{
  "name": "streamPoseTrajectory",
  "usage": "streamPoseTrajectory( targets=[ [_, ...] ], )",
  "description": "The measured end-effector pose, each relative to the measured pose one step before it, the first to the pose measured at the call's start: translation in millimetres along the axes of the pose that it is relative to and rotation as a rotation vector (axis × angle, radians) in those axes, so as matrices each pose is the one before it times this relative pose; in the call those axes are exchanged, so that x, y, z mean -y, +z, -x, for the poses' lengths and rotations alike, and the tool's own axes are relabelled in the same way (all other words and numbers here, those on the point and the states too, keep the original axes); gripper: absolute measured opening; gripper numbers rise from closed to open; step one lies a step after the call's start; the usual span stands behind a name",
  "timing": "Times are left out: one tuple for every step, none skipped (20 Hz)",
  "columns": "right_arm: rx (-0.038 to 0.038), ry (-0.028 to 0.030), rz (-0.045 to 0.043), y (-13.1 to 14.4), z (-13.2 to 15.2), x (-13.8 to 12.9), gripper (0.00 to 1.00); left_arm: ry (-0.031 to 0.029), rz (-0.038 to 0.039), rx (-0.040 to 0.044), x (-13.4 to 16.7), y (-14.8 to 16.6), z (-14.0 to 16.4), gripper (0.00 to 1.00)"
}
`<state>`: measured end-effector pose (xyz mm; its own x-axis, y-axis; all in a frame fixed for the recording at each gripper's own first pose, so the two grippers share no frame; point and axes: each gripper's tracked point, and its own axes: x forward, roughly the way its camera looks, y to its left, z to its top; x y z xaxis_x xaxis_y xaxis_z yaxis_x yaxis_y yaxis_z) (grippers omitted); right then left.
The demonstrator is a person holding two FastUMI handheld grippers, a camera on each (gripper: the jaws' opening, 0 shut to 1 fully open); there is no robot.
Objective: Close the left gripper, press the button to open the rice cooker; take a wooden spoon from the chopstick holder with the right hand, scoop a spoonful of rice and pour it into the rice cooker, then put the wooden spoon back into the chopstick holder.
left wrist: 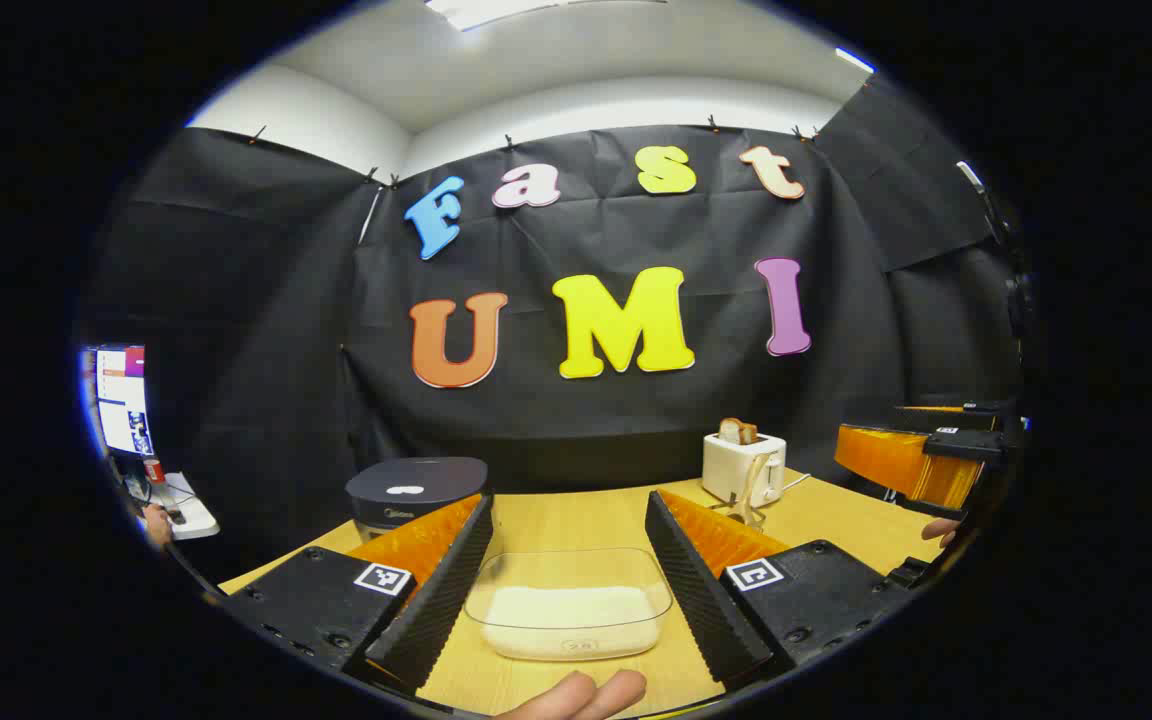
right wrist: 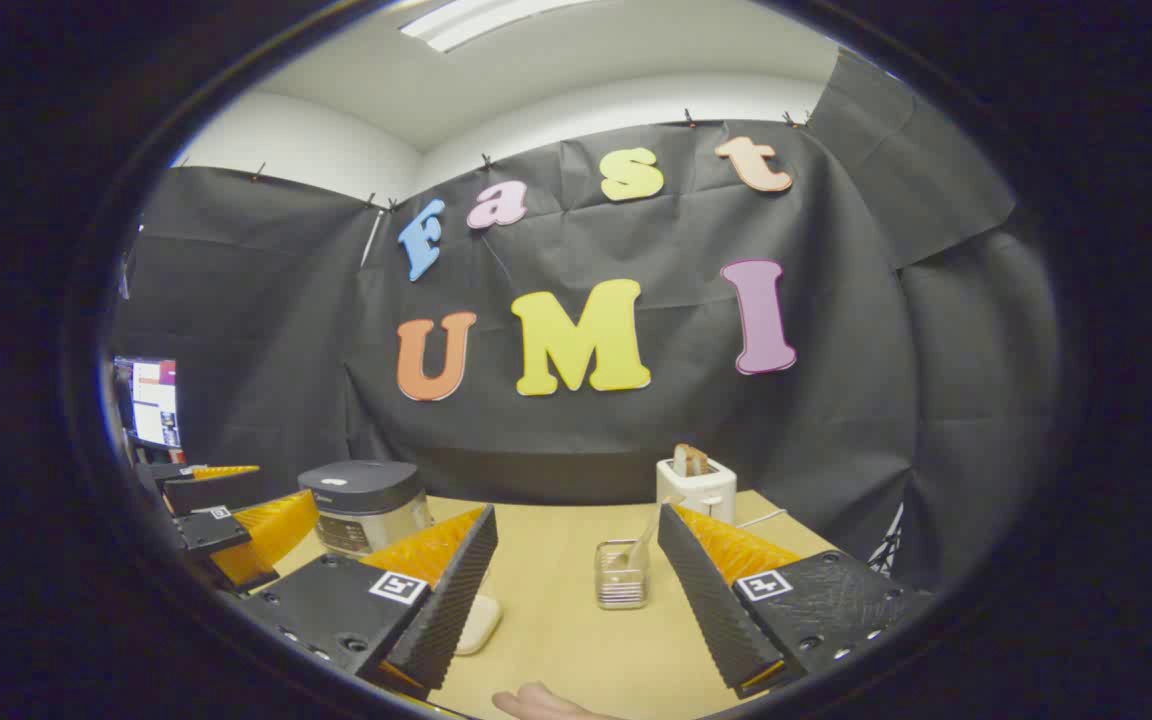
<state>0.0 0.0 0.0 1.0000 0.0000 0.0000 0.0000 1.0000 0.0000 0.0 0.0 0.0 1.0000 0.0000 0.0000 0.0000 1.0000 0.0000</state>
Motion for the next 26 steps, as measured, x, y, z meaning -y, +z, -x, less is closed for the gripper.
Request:
streamPoseTrajectory(
  targets=[
    [-0.01316, 0.00778, 0.00960, -5.21, 0.00, -6.94, 0.96, 0.02264, -0.00127, -0.00995, -12.93, -4.90, 3.06, 0.98],
    [-0.00470, -0.01301, 0.01943, -3.87, 0.17, -2.76, 0.96, 0.02934, 0.00634, -0.01857, -14.02, -6.33, 1.39, 0.98],
    [0.01222, -0.01475, 0.02110, 0.99, -0.97, -0.82, 0.96, 0.01229, 0.01877, -0.00661, -7.74, -2.94, 0.48, 0.98],
    [0.00371, -0.00671, 0.01703, -1.98, 0.10, -3.49, 0.96, -0.00047, 0.02022, -0.00361, -3.21, -2.33, -1.37, 0.98],
    [-0.00211, 0.00646, 0.00677, -3.80, -0.97, -5.37, 0.96, -0.01209, 0.01561, -0.01039, -1.63, -3.67, -1.72, 0.98],
    [-0.00292, 0.00574, 0.00531, -4.35, -0.87, -1.33, 0.95, -0.01205, 0.01255, -0.02335, 0.11, -6.43, -1.82, 0.98],
    [-0.00369, 0.00049, 0.00091, -2.66, -0.67, 1.22, 0.96, -0.01276, 0.00064, -0.02494, -3.11, -6.67, -2.15, 0.98],
    [-0.00488, -0.00574, -0.00159, -3.33, -1.82, 4.71, 0.96, -0.01319, -0.01277, -0.01862, -1.04, -3.74, -1.93, 0.98],
    [-0.00763, -0.00791, -0.00405, -2.75, -0.73, 3.91, 0.95, 0.00976, -0.01020, -0.00539, -5.95, -0.09, -1.11, 0.98],
    [-0.00389, -0.00715, -0.00451, -3.31, -0.85, 3.20, 0.95, 0.01849, -0.00566, 0.00405, -6.63, 1.31, -0.94, 0.98],
    [-0.00224, -0.00213, -0.00300, -0.92, -0.01, 2.00, 0.95, 0.01148, -0.00379, -0.00132, -4.59, -1.35, -3.14, 0.98],
    [-0.00426, -0.00250, -0.00425, -2.60, -0.50, 3.18, 0.95, 0.01007, -0.00373, -0.00509, -3.24, -1.97, -1.09, 0.98],
    [-0.00283, -0.00128, -0.00179, -0.78, -0.26, 1.71, 0.95, 0.00637, 0.00219, 0.00401, -1.86, 0.83, -1.09, 0.98],
    [-0.00040, -0.00001, 0.00128, -1.40, -0.88, 1.15, 0.95, 0.00168, -0.00021, 0.00903, -0.07, 3.13, -1.03, 0.98],
    [0.00002, -0.00014, 0.00194, -0.06, -1.38, 2.36, 0.95, 0.00637, -0.00038, 0.00683, -1.26, 3.23, -0.81, 0.98],
    [-0.00123, -0.00082, -0.00014, -1.16, -1.40, 2.53, 0.95, 0.00590, -0.00336, 0.00234, -2.37, 2.49, -2.77, 0.98],
    [-0.00390, -0.00113, -0.00403, -0.39, -0.78, 2.18, 0.95, 0.00319, -0.00458, 0.00315, -3.69, 2.81, -5.15, 0.97],
    [-0.00392, -0.00233, -0.00134, -1.79, -1.00, 2.22, 0.95, 0.00073, -0.00841, -0.00010, -2.20, 3.85, -7.84, 0.96],
    [-0.00213, -0.00868, 0.00104, -0.02, -1.15, 4.00, 0.95, 0.00169, -0.00821, -0.00567, -4.27, 4.36, -8.13, 0.93],
    [0.00512, -0.01133, -0.00011, 1.43, -0.41, 5.28, 0.96, 0.00626, 0.00143, -0.01135, -6.04, 4.13, -10.78, 0.89],
    [0.00709, -0.00682, -0.00164, 2.03, -0.98, 3.00, 0.96, -0.00253, 0.00194, -0.01216, -3.49, 4.25, -11.75, 0.80],
    [0.00770, -0.00584, -0.00382, 0.22, -0.54, 2.38, 0.95, -0.00095, 0.00803, -0.01480, -4.83, 4.55, -11.59, 0.74],
    [0.00415, -0.00011, -0.00373, 1.36, -1.19, 1.17, 0.95, -0.00102, -0.00116, -0.01830, -3.22, 3.80, -10.80, 0.63],
    [0.00683, 0.01264, -0.00401, -0.15, -0.02, -1.47, 0.95, -0.01385, -0.00114, -0.00221, -1.33, 5.30, -10.47, 0.58],
    [0.00525, 0.01847, -0.00929, 1.59, -0.91, -2.27, 0.95, 0.01590, -0.00230, -0.00797, -5.90, 4.20, -11.80, 0.48],
    [-0.00830, 0.01220, -0.01473, -4.16, -1.84, -0.44, 0.96, 0.00502, -0.00717, -0.00166, -4.72, 3.67, -12.09, 0.40]
  ],
)
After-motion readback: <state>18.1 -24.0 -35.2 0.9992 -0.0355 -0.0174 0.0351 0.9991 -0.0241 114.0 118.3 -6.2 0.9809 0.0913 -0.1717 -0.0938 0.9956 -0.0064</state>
